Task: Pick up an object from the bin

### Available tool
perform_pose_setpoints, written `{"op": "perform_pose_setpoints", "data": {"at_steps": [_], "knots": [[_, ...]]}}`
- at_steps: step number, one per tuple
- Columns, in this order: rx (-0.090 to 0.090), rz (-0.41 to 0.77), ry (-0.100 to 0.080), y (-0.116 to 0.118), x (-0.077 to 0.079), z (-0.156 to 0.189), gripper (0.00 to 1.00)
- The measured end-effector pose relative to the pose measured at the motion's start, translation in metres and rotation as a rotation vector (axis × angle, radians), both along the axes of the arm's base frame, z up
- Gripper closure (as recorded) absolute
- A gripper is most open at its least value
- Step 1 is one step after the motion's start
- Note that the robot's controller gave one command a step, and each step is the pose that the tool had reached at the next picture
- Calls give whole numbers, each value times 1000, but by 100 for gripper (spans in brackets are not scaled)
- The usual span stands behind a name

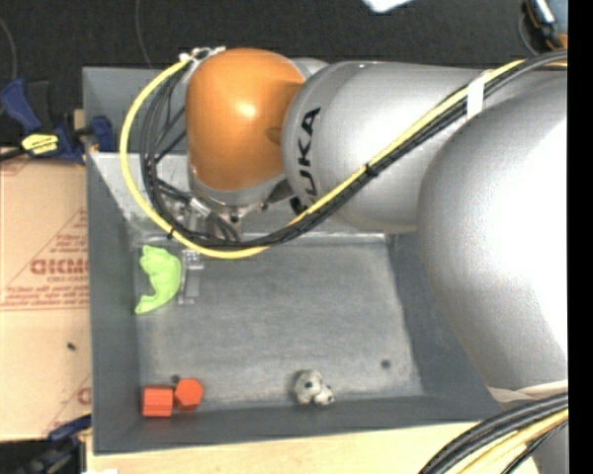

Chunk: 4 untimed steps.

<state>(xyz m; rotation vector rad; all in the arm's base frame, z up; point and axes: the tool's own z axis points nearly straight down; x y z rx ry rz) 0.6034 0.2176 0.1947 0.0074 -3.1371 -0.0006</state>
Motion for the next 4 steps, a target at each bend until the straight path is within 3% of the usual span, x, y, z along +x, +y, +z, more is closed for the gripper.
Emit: {"op": "perform_pose_setpoints", "data": {"at_steps": [1, 2, 3, 4], "knots": [[2, -5, -8, -1, 2, 5, 0], [1, 60, -8, -10, -1, -82, 0], [3, 127, -12, 0, 6, -104, 0], [4, 120, -11, -8, -3, -123, 100]]}}
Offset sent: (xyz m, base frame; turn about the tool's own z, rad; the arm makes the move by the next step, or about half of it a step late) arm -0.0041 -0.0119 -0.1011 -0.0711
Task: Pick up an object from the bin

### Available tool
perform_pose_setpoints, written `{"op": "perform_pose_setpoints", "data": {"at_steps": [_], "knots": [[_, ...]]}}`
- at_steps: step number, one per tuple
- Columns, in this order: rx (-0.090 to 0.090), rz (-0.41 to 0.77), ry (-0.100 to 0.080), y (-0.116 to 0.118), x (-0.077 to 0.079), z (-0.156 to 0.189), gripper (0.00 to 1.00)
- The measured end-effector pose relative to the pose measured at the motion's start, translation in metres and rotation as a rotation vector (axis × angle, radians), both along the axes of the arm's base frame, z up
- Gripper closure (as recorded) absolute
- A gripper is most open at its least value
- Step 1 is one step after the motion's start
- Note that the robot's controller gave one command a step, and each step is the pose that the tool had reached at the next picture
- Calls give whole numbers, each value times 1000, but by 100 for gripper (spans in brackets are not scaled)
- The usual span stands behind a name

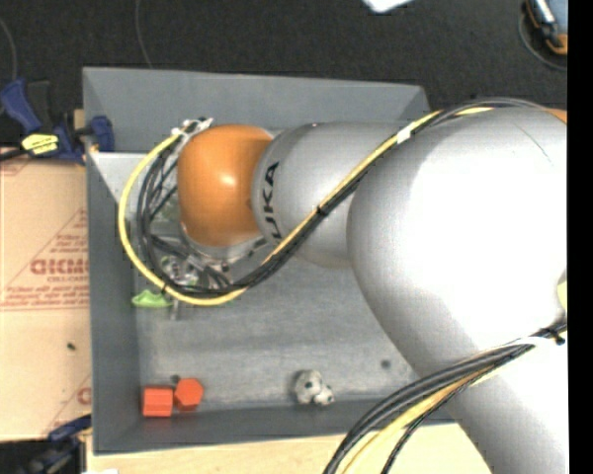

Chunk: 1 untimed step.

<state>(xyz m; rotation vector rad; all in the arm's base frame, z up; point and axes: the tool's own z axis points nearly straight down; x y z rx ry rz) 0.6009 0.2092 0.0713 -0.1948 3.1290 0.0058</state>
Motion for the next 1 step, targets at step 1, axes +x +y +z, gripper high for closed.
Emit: {"op": "perform_pose_setpoints", "data": {"at_steps": [1], "knots": [[0, -2, 0, 0, 0, 0, 100]]}}
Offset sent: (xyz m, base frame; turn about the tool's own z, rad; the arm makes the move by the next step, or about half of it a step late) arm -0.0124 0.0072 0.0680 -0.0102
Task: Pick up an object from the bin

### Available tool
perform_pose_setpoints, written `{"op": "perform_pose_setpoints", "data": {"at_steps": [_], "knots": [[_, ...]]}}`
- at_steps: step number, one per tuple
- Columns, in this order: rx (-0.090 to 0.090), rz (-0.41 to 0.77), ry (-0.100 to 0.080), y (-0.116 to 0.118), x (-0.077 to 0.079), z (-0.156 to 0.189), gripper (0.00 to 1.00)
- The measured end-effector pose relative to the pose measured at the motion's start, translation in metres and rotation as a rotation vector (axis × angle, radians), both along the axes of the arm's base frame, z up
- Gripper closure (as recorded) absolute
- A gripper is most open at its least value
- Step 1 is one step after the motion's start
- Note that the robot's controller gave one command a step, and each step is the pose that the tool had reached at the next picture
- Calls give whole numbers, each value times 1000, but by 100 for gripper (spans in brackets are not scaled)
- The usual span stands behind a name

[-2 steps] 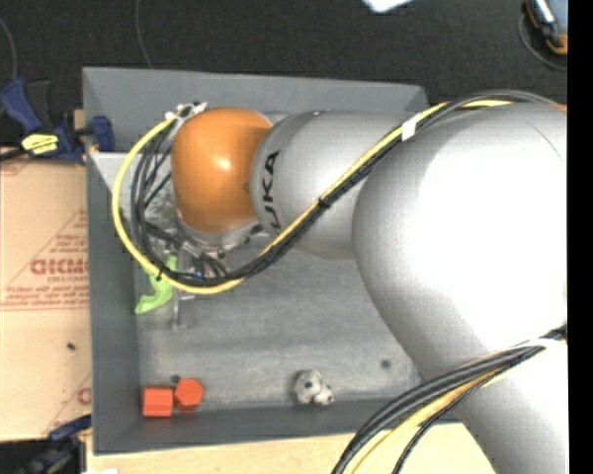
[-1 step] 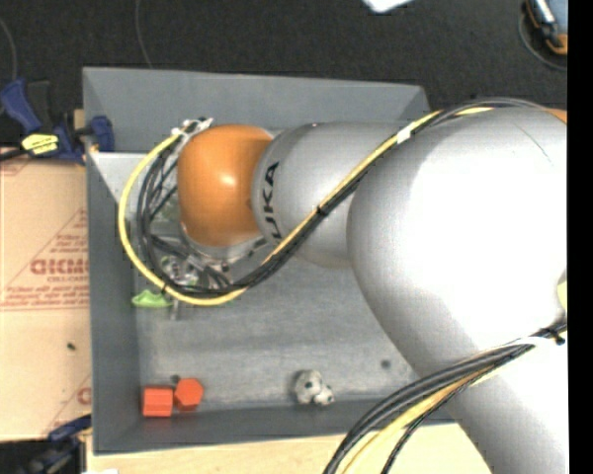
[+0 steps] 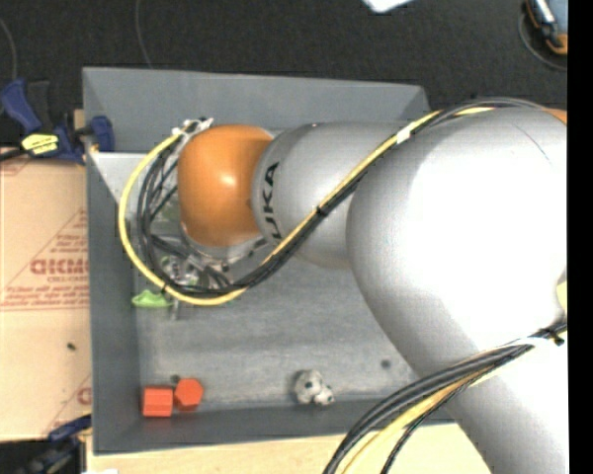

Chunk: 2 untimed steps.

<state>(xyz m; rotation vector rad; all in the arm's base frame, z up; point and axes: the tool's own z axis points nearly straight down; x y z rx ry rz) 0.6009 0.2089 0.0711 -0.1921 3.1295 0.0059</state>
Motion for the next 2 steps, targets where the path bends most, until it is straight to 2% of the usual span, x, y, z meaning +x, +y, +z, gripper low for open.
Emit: {"op": "perform_pose_setpoints", "data": {"at_steps": [1, 2], "knots": [[4, 14, -11, 7, -10, 74, 100], [2, 10, -4, 19, -11, 160, 100]]}}
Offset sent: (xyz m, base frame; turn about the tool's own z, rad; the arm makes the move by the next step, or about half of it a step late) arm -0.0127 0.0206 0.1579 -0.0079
